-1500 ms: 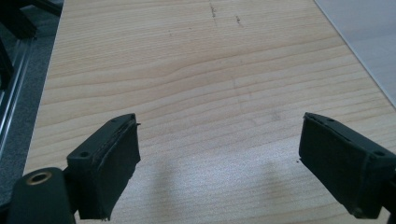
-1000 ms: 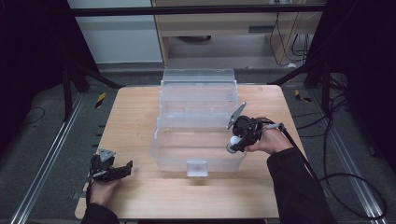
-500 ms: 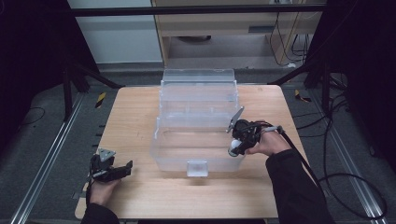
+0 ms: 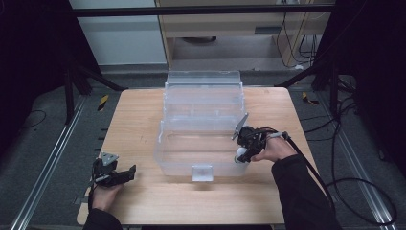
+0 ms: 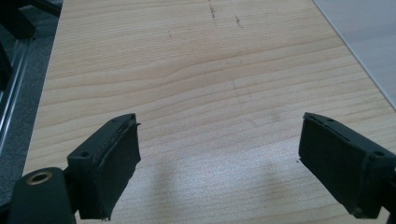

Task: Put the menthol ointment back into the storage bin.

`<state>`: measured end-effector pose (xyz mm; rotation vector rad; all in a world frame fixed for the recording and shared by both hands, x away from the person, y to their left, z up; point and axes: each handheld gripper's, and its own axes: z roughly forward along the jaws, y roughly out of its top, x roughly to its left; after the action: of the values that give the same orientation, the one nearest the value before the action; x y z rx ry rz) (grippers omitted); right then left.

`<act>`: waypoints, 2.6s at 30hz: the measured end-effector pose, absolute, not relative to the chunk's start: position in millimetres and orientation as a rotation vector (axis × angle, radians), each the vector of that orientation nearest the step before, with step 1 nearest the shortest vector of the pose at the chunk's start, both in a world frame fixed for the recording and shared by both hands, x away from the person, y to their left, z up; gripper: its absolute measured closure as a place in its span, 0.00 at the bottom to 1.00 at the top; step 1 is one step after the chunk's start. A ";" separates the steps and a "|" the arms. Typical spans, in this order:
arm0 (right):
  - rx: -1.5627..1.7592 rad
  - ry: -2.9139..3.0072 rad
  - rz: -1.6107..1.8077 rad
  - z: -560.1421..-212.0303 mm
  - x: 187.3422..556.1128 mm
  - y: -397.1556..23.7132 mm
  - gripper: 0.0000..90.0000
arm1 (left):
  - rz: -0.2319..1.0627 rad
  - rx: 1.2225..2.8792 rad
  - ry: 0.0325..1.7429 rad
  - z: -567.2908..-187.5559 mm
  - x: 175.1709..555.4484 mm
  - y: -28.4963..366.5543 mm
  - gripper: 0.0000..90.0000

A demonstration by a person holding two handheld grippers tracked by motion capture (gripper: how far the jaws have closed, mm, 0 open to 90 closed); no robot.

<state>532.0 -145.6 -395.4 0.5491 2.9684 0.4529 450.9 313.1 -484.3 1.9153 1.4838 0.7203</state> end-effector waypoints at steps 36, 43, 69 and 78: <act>0.547 2.998 0.432 -404.2 532.1 -142.6 0.55 | 0.716 1.916 1.483 -484.0 451.0 313.2 0.13; 0.550 2.998 0.429 -404.2 532.2 -142.4 0.55 | 0.716 1.916 1.482 -484.0 451.0 313.2 0.13; 0.691 2.777 0.748 -375.6 514.4 -159.3 0.43 | 0.698 1.895 1.481 -483.0 450.1 313.4 0.14; 0.840 2.465 1.061 -365.2 492.4 -188.2 0.29 | 0.695 1.906 1.470 -483.7 449.4 312.5 0.21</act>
<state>492.4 -188.2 -365.2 0.8397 2.4648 1.0610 449.4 312.5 -483.7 1.9059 1.4700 0.6951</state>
